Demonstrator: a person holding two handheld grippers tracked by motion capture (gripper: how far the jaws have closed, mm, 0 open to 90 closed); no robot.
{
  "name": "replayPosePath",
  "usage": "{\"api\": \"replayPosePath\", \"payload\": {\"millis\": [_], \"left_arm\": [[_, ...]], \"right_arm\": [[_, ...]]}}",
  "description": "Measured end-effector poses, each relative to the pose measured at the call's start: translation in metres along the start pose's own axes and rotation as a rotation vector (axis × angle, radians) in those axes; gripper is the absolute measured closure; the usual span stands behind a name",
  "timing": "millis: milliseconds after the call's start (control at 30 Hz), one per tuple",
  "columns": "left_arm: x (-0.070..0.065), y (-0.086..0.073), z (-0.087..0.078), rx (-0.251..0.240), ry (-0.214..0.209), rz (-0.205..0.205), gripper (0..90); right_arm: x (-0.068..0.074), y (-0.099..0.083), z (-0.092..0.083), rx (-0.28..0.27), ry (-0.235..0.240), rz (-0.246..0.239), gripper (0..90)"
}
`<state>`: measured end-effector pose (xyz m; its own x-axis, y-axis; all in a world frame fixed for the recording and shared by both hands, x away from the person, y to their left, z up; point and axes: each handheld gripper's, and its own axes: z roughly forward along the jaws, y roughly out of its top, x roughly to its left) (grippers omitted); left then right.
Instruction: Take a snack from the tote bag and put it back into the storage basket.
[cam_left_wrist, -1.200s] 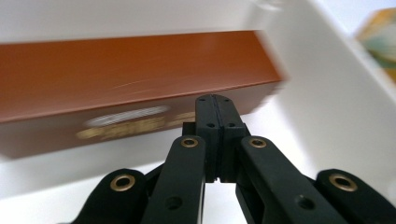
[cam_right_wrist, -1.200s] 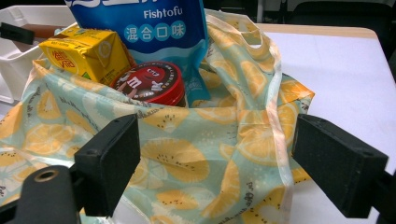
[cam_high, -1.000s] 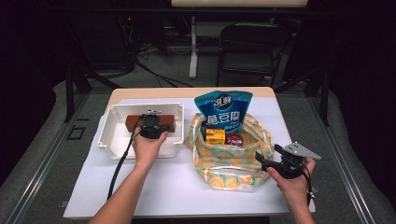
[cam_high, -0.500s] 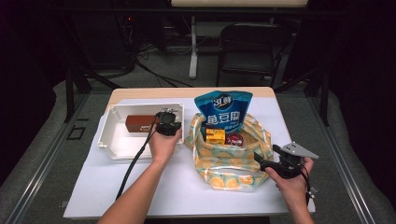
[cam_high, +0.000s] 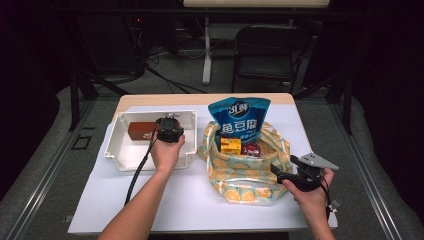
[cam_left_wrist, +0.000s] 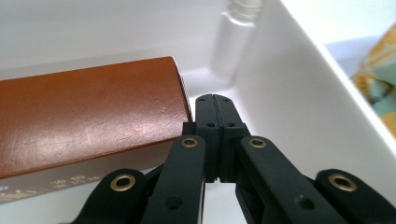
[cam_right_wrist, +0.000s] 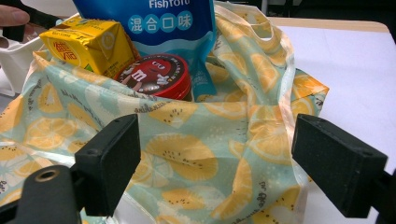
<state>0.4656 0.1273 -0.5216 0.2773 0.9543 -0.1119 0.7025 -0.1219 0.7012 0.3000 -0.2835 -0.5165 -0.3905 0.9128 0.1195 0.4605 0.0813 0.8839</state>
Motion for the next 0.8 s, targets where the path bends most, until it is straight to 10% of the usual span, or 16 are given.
{"api": "replayPosePath", "payload": {"millis": [467, 800], "left_arm": [[0.016, 0.000, 0.000, -0.006, 0.014, -0.011, 90.0], [0.010, -0.007, -0.029, -0.120, -0.090, -0.005, 86.1]], "right_arm": [[0.000, 0.000, 0.000, 0.000, -0.005, 0.003, 15.5], [0.003, 0.005, -0.005, -0.037, 0.006, 0.010, 22.5]]}}
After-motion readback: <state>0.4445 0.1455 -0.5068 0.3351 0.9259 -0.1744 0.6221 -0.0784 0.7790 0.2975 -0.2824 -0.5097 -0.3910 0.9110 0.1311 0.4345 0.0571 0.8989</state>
